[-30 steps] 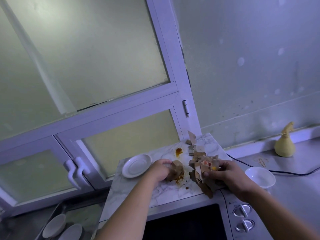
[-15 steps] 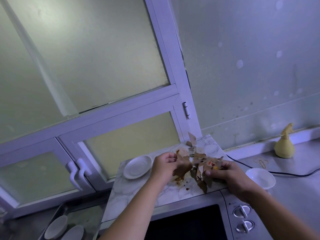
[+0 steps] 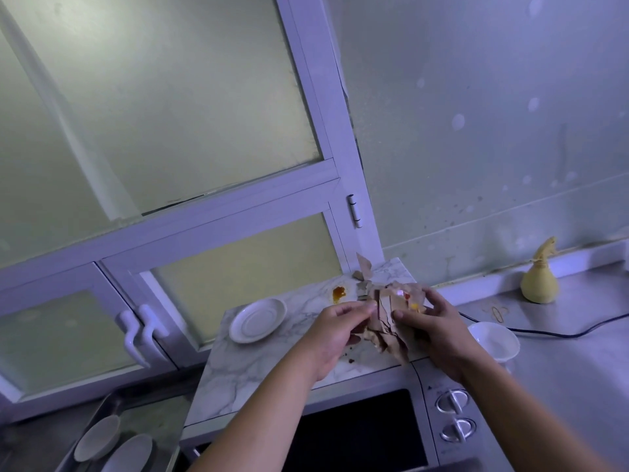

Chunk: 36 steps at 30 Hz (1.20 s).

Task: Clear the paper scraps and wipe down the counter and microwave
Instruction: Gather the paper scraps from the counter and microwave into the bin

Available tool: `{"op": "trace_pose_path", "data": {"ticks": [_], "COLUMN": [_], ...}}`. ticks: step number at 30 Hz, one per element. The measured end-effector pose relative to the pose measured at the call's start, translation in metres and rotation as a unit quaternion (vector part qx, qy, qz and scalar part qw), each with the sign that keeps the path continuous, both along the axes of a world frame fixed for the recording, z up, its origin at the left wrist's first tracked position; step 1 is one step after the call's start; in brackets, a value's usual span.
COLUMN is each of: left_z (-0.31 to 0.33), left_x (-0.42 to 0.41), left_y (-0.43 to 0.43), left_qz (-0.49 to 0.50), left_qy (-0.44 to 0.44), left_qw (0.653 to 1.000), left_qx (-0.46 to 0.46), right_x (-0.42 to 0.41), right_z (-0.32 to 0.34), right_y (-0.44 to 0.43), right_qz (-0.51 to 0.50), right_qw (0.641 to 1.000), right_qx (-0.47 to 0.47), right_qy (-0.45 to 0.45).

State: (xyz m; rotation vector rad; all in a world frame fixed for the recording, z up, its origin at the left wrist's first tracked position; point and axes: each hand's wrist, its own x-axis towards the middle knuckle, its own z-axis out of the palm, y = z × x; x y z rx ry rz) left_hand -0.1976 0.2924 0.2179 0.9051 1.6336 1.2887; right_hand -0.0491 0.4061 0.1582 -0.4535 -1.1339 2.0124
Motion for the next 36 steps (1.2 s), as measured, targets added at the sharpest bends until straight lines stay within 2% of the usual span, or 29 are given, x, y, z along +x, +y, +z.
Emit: {"op": "trace_pose_path", "data": {"ticks": [5, 10, 14, 16, 20, 21, 23, 26, 28, 33, 36], "left_z": [0.001, -0.003, -0.018, -0.021, -0.017, -0.017, -0.017, -0.027, -0.039, -0.058, -0.061], "left_x": [0.019, 0.029, 0.031, 0.029, -0.007, -0.02, -0.045, -0.066, -0.072, -0.088, -0.092], "left_y": [0.005, -0.013, -0.047, -0.058, -0.06, -0.057, -0.051, -0.041, -0.038, -0.038, -0.035], "left_qz": [-0.018, -0.08, -0.066, -0.029, 0.091, 0.12, 0.151, 0.164, 0.169, 0.183, 0.172], "left_qy": [0.088, 0.078, 0.042, 0.008, -0.086, -0.129, -0.216, -0.289, -0.313, -0.391, -0.371], "left_qw": [0.996, 0.994, 0.997, 0.998, 0.984, 0.973, 0.947, 0.918, 0.907, 0.855, 0.866], "left_qx": [0.02, 0.017, 0.027, 0.052, 0.13, 0.149, 0.185, 0.217, 0.225, 0.285, 0.287], "right_x": [0.011, 0.033, 0.04, 0.036, 0.02, 0.014, 0.001, -0.021, -0.032, -0.037, -0.037], "right_z": [0.008, 0.006, 0.009, 0.014, 0.021, 0.021, 0.016, 0.006, 0.001, -0.006, -0.005], "right_y": [-0.015, -0.041, -0.069, -0.078, -0.053, -0.039, -0.009, 0.02, 0.028, 0.031, 0.031], "right_qz": [-0.003, 0.053, 0.125, 0.1, -0.072, -0.128, -0.194, -0.131, -0.114, -0.127, -0.114], "right_qw": [1.0, 0.997, 0.991, 0.993, 0.99, 0.976, 0.914, 0.803, 0.755, 0.73, 0.714], "right_qx": [-0.007, -0.047, -0.02, -0.005, 0.052, 0.094, 0.203, 0.318, 0.363, 0.391, 0.409], "right_qy": [-0.003, -0.01, -0.038, -0.059, -0.106, -0.15, -0.294, -0.487, -0.534, -0.545, -0.557]}}
